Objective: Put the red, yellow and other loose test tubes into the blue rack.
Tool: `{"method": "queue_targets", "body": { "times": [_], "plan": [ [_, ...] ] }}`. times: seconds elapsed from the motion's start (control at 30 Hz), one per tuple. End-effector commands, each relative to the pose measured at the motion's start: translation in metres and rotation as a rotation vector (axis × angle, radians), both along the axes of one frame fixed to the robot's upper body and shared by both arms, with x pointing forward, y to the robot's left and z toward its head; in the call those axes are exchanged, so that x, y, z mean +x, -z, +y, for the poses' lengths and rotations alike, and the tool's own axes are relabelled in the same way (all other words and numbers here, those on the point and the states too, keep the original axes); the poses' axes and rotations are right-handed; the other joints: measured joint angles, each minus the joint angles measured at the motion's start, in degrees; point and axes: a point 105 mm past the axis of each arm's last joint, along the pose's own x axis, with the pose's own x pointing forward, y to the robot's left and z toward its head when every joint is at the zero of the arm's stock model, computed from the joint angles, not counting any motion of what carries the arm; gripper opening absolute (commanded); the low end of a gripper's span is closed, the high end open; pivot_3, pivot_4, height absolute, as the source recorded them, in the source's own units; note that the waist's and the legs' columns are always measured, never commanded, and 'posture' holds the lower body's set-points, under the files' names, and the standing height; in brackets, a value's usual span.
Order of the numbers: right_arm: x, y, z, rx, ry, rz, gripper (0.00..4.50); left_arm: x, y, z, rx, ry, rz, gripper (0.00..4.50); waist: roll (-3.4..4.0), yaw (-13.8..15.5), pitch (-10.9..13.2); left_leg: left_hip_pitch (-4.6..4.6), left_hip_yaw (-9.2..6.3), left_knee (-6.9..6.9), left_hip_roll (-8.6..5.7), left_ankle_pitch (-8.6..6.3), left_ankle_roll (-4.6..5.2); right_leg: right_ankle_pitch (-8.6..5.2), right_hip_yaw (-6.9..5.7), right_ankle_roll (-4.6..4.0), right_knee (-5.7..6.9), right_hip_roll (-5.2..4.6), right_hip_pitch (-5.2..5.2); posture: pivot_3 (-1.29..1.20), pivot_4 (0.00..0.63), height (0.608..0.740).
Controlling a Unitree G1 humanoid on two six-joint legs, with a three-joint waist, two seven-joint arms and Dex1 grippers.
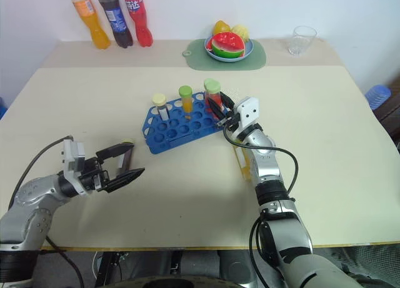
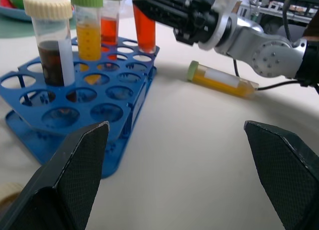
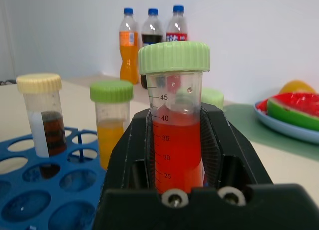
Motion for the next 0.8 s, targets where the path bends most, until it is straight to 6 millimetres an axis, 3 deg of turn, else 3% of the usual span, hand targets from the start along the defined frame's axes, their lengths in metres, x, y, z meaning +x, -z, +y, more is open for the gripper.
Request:
{"method": "queue_targets", "body": {
  "times": [0.03,0.1,0.33,0.47,0.63,0.8],
  "plan": [
    [-0.004,-0.002,0.005,0.028,-0.044,-0.001,0.88,0.001,-0.01,0.0,-0.002,-0.003,-0.051,4.5,0.0,0.0,0.0,0.0,0.0,0.0,0.0,0.0,0.0,0.0,0.0,0.0,0.0,0.0,0.0,0.0,0.15,0.74],
    [-0.006,0.001,0.002,0.028,-0.045,0.007,0.88,0.002,-0.01,-0.001,-0.004,-0.001,-0.053,4.5,0.0,0.0,0.0,0.0,0.0,0.0,0.0,0.0,0.0,0.0,0.0,0.0,0.0,0.0,0.0,0.0,0.15,0.74],
    [-0.007,-0.002,-0.011,-0.037,0.039,-0.052,4.17,0.005,-0.01,-0.003,-0.008,0.006,-0.053,4.5,0.01,0.2,0.0,-0.01,0.0,0.01,-0.02,0.0,0.0,0.0,0.0,0.0,-0.01,-0.02,0.0,0.0,0.15,0.74],
    [-0.008,-0.007,-0.023,-0.15,0.119,-0.09,4.17,0.006,-0.009,-0.005,-0.011,0.011,-0.052,4.5,0.01,0.2,0.0,-0.02,0.0,0.01,-0.03,0.0,0.0,0.0,0.0,0.0,-0.01,-0.02,0.0,0.0,0.15,0.74],
    [-0.02,-0.015,-0.056,-0.305,0.244,-0.042,4.17,0.007,-0.008,-0.007,-0.012,0.018,-0.049,4.5,0.01,0.4,0.0,-0.06,-0.02,0.01,-0.05,0.0,0.0,-0.01,0.0,0.0,-0.04,-0.03,0.0,0.0,0.15,0.74],
    [-0.051,-0.015,-0.08,-0.404,0.232,0.31,4.17,0.006,-0.005,-0.008,-0.007,0.029,-0.042,4.5,0.01,0.7,0.0,-0.08,-0.04,0.03,-0.05,0.0,0.0,-0.01,-0.01,-0.01,-0.06,-0.07,0.02,0.0,0.15,0.74]
  ]
}}
